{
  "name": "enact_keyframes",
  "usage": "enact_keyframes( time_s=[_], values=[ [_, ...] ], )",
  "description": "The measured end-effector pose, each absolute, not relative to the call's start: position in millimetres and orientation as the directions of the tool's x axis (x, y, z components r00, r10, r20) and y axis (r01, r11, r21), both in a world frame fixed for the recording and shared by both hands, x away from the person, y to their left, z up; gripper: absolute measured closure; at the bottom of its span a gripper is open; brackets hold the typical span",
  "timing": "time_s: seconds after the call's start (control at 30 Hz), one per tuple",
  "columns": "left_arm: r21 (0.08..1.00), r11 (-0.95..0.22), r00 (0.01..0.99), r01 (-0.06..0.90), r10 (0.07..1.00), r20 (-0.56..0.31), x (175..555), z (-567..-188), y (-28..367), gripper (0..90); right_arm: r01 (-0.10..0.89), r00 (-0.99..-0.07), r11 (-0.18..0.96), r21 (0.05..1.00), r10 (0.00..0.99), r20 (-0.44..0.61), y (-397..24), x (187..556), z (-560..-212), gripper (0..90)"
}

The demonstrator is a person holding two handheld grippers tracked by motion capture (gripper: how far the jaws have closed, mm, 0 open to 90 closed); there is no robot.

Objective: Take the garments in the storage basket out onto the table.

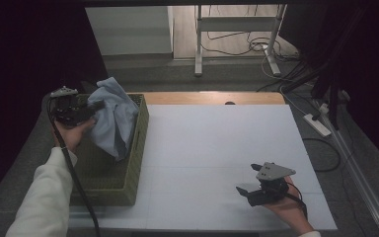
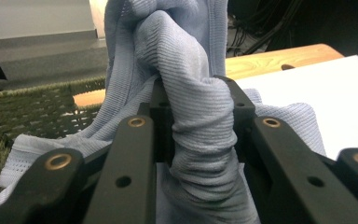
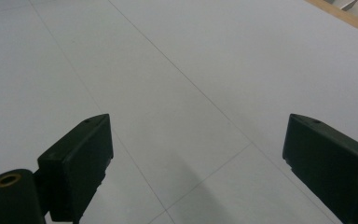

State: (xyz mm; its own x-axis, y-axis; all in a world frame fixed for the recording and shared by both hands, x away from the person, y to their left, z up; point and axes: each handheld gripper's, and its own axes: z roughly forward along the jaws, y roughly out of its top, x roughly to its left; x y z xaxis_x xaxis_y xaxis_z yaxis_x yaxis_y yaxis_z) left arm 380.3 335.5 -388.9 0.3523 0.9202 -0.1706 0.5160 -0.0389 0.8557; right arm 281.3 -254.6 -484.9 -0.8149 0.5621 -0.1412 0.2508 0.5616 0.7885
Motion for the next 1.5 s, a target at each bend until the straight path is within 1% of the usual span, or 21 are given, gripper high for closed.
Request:
enact_keyframes(
  time_s=[0.43, 1.13, 1.33, 1.5],
  values=[
    [0.878, 0.012, 0.346, 0.479, 0.916, -0.201, 373.6, -377.7, 341.9, 71.0, 0.251, -0.816, 0.562, 0.788, 0.561, -0.141, -254.2, 281.1, -485.1, 8.8],
    [0.909, 0.062, 0.338, 0.413, 0.916, -0.216, 361.5, -353.9, 351.9, 71.0, 0.250, -0.816, 0.562, 0.789, 0.561, -0.142, -253.7, 280.8, -484.6, 8.8],
    [0.918, 0.078, 0.342, 0.389, 0.913, -0.223, 356.3, -342.0, 356.3, 71.0, 0.250, -0.816, 0.562, 0.788, 0.560, -0.141, -253.5, 280.9, -484.8, 8.8],
    [0.920, 0.080, 0.351, 0.383, 0.909, -0.225, 354.5, -339.2, 355.1, 71.1, 0.250, -0.816, 0.562, 0.789, 0.560, -0.141, -253.3, 280.7, -484.8, 8.8]
  ],
)
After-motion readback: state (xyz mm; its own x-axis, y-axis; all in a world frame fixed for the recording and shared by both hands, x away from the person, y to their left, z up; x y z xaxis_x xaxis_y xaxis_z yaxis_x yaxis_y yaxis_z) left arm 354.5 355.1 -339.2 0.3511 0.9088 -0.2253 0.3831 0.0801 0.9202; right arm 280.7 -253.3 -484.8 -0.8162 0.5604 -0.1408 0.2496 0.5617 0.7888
